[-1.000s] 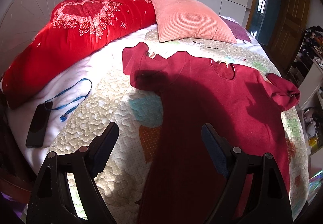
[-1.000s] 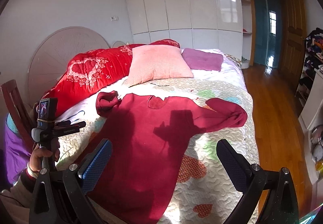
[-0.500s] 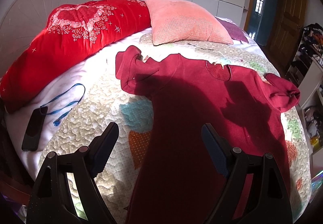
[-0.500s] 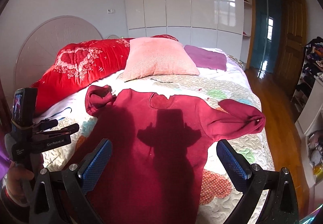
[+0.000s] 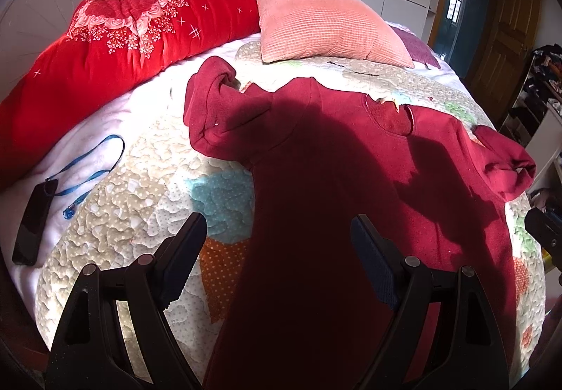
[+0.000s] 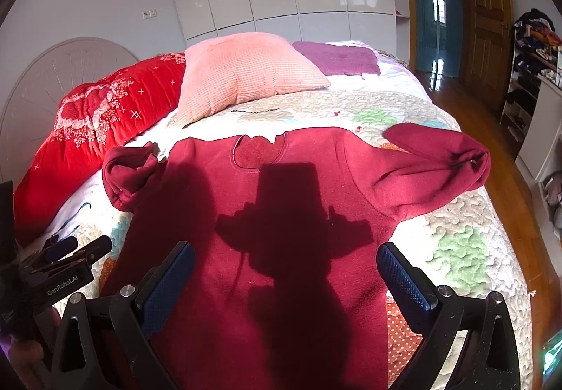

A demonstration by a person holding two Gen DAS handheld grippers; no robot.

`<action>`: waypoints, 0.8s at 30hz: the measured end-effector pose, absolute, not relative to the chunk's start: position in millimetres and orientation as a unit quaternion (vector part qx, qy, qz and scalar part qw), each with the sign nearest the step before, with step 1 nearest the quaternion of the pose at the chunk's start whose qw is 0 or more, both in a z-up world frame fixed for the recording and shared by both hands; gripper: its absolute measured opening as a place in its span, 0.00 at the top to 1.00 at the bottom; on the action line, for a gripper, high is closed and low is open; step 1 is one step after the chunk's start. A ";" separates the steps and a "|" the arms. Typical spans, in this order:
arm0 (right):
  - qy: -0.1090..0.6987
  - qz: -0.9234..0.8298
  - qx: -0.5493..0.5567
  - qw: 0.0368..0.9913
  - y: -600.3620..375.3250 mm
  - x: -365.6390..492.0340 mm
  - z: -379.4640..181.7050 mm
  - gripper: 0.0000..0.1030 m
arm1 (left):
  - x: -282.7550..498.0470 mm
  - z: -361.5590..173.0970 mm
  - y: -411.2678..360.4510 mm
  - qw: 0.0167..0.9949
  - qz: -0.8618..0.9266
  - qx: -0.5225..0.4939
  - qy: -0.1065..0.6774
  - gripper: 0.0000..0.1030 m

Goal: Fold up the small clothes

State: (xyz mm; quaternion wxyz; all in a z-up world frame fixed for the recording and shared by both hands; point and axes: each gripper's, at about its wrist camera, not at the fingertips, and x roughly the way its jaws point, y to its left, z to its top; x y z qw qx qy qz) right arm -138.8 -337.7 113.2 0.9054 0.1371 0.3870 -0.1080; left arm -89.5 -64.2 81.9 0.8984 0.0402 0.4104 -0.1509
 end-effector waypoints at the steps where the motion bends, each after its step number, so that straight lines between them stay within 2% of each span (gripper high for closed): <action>1: 0.391 -0.110 0.140 0.903 -338.5 -134.1 108.4 0.00 | -86.1 79.1 -65.8 0.898 -0.151 0.039 0.412 0.18; 16: 0.441 -0.084 0.105 0.887 -308.3 -65.9 59.7 0.01 | -34.2 44.3 -56.8 0.892 -0.135 0.011 0.432 0.18; 19: 0.442 -0.063 0.088 0.891 -294.0 -48.1 64.2 0.05 | -30.0 44.4 -43.6 0.895 -0.123 0.008 0.428 0.18; 21: 0.441 -0.042 0.078 0.893 -282.4 -32.1 71.0 0.13 | -27.5 42.9 -32.6 0.898 -0.107 0.009 0.426 0.18; 24: 0.427 0.002 0.088 0.900 -265.6 -4.6 85.3 0.15 | -20.1 36.8 -18.6 0.896 -0.087 0.005 0.435 0.18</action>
